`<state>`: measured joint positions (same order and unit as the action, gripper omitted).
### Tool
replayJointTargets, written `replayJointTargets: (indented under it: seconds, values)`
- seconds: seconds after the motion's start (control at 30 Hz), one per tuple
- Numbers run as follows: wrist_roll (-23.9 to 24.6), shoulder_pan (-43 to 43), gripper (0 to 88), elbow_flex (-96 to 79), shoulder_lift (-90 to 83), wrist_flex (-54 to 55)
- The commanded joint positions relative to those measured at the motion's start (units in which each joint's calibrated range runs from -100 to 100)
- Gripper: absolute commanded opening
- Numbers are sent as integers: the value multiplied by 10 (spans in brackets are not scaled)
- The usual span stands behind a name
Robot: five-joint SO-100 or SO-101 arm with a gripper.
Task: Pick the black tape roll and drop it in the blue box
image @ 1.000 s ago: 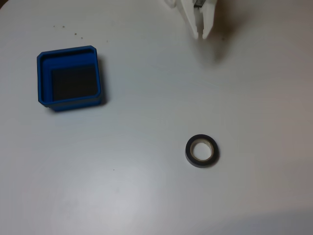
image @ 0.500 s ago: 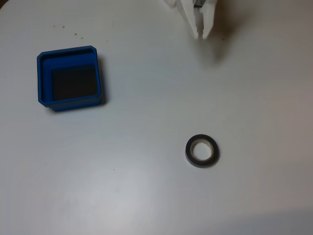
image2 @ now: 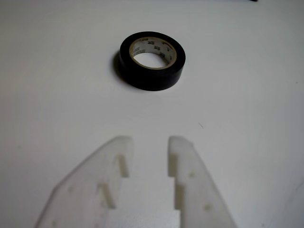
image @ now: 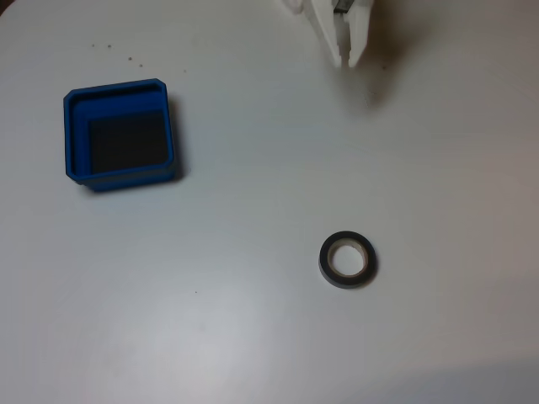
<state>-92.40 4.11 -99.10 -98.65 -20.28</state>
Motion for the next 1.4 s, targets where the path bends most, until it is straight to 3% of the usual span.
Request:
replayJointTargets:
  seconds: [0.0,1.37]
  values:
    - [-1,-2,8,-9,-4,6]
    - [-2,-3,8,22,81,15]
